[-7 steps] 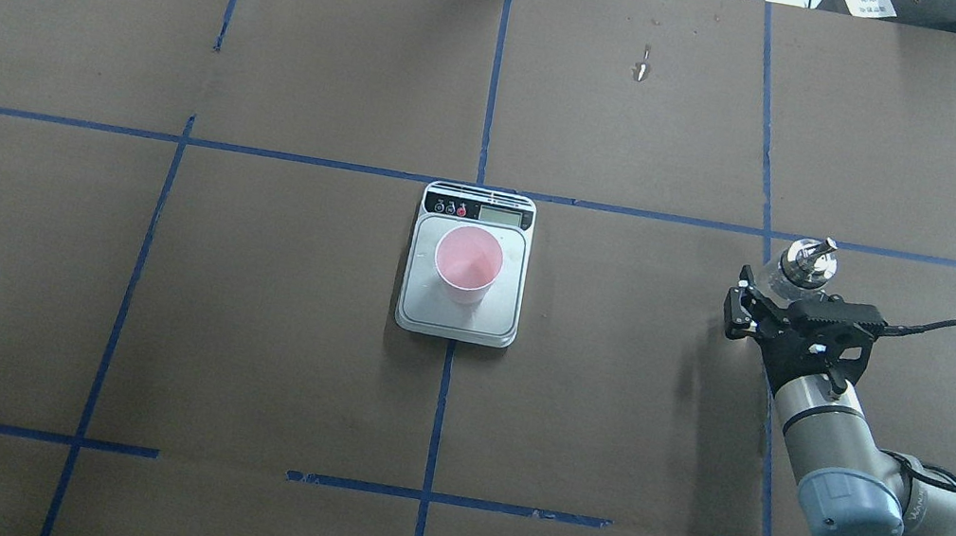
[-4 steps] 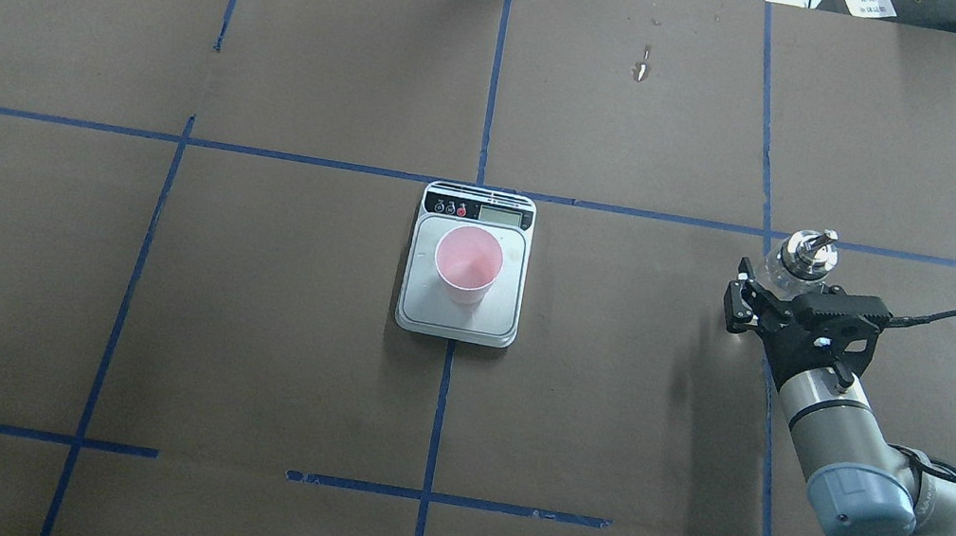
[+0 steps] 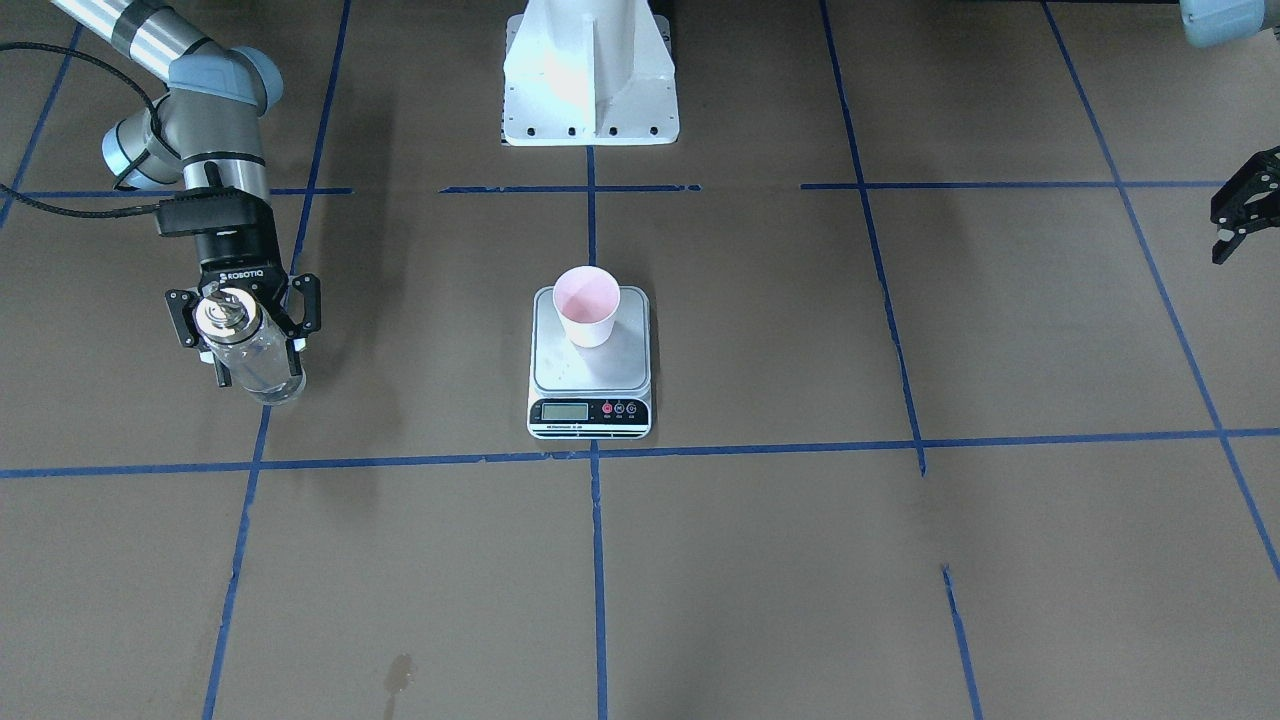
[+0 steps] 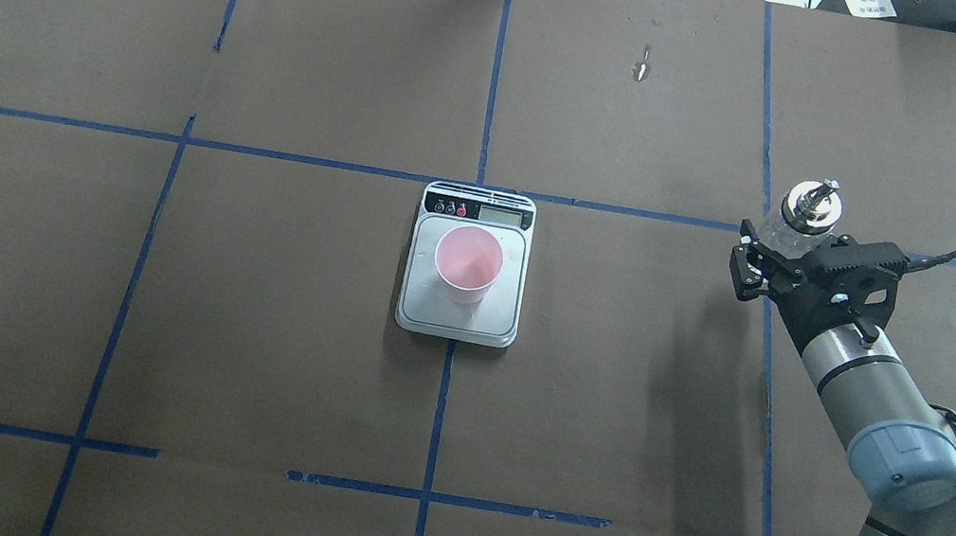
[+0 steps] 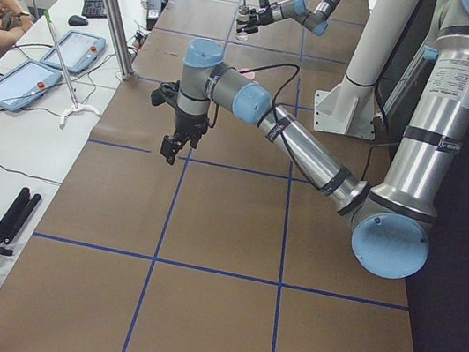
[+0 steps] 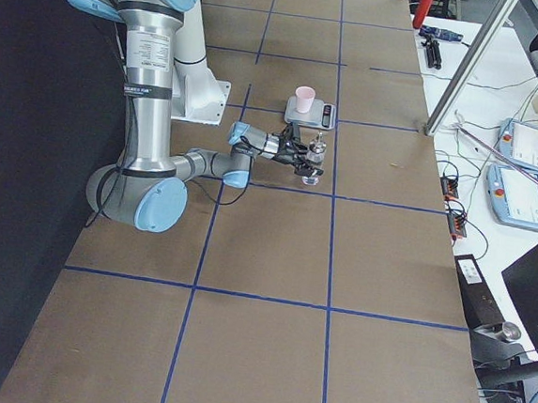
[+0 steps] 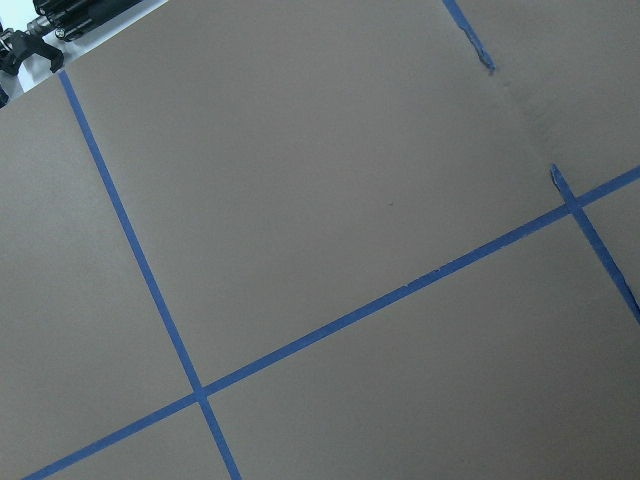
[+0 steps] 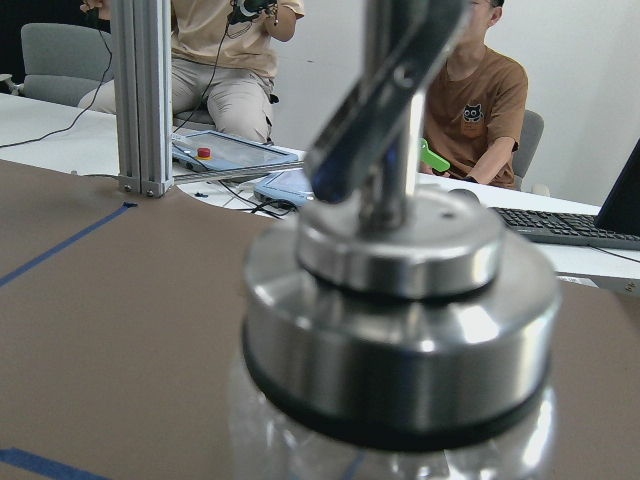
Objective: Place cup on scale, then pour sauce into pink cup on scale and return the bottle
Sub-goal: 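Lift the sauce bottle with the right gripper toward the scale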
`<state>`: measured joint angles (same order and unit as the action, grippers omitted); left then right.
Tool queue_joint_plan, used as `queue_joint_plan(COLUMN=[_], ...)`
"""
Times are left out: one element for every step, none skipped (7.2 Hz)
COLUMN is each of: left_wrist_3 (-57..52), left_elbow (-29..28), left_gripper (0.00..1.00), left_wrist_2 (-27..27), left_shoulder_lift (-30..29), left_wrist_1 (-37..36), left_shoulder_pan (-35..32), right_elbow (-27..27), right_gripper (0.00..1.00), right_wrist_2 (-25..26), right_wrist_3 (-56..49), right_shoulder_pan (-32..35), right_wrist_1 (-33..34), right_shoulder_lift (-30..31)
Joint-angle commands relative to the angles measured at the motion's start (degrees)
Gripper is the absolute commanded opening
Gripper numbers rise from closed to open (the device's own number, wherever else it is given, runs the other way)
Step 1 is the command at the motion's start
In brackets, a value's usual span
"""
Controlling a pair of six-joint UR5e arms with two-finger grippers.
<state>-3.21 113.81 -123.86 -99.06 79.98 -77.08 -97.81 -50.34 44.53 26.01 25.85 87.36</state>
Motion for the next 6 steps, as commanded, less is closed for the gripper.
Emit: queue_joint_plan(left_wrist_3=[0.0,0.0,-0.1,-0.1,-0.1,0.0], left_elbow=[-0.2,-0.2,-0.2,-0.3,-0.3,-0.3], left_gripper=[1.00,1.00,1.00,1.00,1.00,1.00], left_wrist_2=[0.0,-0.1,-0.2,-0.2,-0.2,-0.2], left_shoulder_lift=[0.1,0.0,-0.1,0.0,0.1,0.1], left_wrist_1=[0.0,0.1,0.1,0.1,0.1,0.1], left_shoulder_pan=[0.0,0.0,0.0,0.0,0.0,-0.1], right_elbow=[-3.3,-3.4,-3.3,-3.3,-3.5,-4.0], right_gripper=[0.00,0.00,0.00,0.00,0.00,0.00], right_wrist_2=[-4.0,-4.7,-4.5,-2.6,-1.7,-1.0], right_wrist_3=[-3.0,-3.3,-7.7,-16.3,-18.1,-18.3], right_shoulder_pan=[2.8,3.2,3.6,3.9,3.8,3.7], right_wrist_1=[2.3,2.6,2.8,3.6,5.1,7.0], right_shoulder_lift=[-0.3,-0.8,-1.0,-2.7,-3.8,-3.9])
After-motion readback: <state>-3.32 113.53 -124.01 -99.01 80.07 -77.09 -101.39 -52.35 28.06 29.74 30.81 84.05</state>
